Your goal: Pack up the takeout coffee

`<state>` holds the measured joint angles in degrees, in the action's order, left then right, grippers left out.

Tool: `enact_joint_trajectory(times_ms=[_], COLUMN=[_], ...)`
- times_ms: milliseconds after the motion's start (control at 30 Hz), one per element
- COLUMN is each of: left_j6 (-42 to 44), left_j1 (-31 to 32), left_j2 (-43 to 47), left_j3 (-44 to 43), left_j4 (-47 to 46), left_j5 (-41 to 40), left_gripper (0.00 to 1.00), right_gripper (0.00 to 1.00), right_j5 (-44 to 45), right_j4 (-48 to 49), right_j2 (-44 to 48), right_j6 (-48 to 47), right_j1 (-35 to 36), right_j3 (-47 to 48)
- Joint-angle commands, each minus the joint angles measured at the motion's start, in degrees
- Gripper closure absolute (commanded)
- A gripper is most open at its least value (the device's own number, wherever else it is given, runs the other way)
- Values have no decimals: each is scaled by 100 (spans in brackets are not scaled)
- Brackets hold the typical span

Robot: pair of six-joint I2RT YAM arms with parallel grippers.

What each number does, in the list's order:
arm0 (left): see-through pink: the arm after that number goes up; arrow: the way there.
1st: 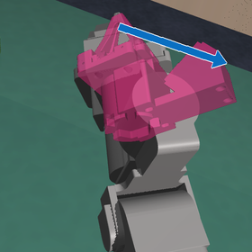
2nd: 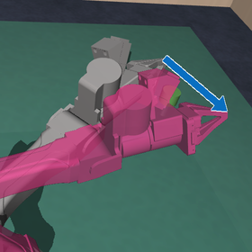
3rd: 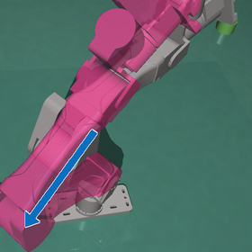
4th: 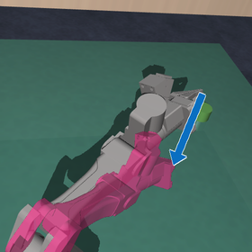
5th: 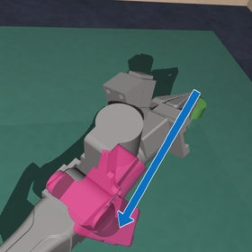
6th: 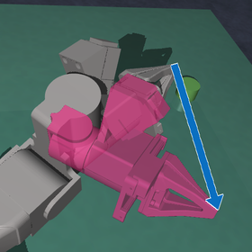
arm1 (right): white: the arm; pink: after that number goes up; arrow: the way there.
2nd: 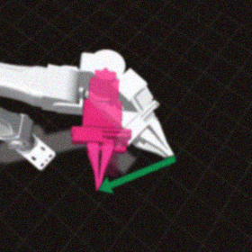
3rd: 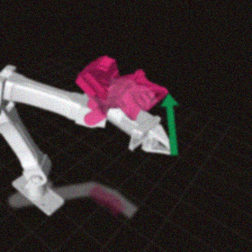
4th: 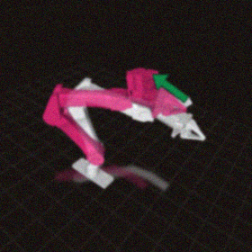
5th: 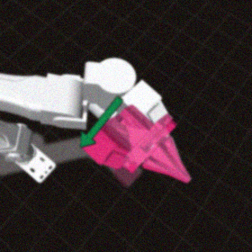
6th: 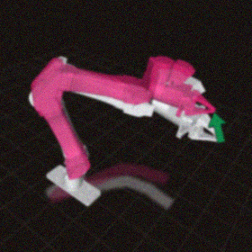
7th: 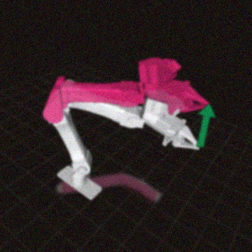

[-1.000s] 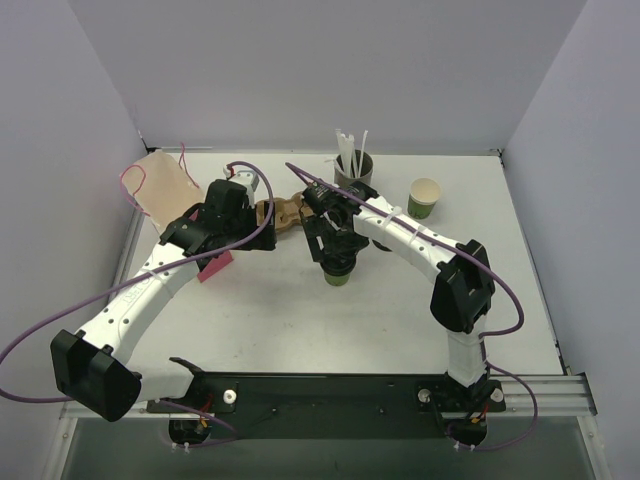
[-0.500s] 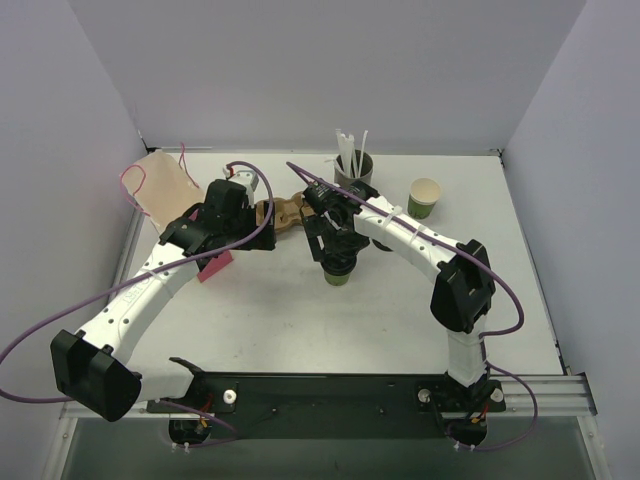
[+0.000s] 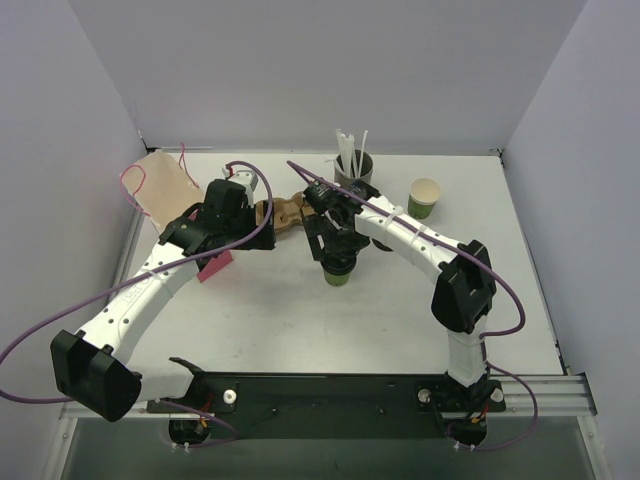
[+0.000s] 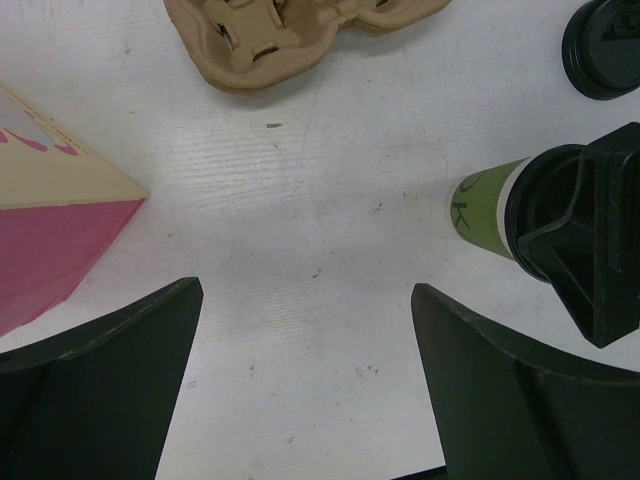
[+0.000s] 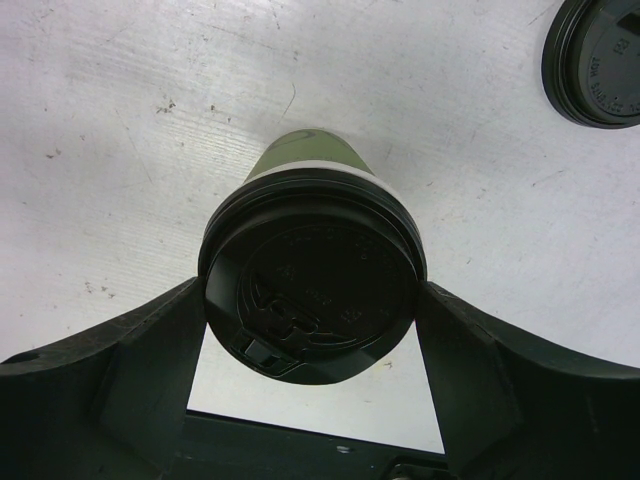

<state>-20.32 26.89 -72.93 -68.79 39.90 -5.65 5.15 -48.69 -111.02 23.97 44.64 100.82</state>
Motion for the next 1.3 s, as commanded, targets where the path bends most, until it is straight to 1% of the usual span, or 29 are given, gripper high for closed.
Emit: enact_joint_trajectory(times_ms=[0,667,1067,1267], left_j6=[89,107,107,116], left_j1=[-35,-35,-44,-44], left_j2=[86,59,42,33], left_j3=[6,24,68,42], left_j4=[-167,-176,-193,-193], left_j5=[73,73,82,99], left_gripper=[3,3,3,3], right_gripper=[23,23,23,23], right_j5=[66,-233,-295,-278], right_j4=[-291,-124,114,114], right_j2=[353,116,169,247], right_j6=[38,12,99,117], right_j1=[-35,-210,-202,-210], right_j3=[193,35,-387,-335])
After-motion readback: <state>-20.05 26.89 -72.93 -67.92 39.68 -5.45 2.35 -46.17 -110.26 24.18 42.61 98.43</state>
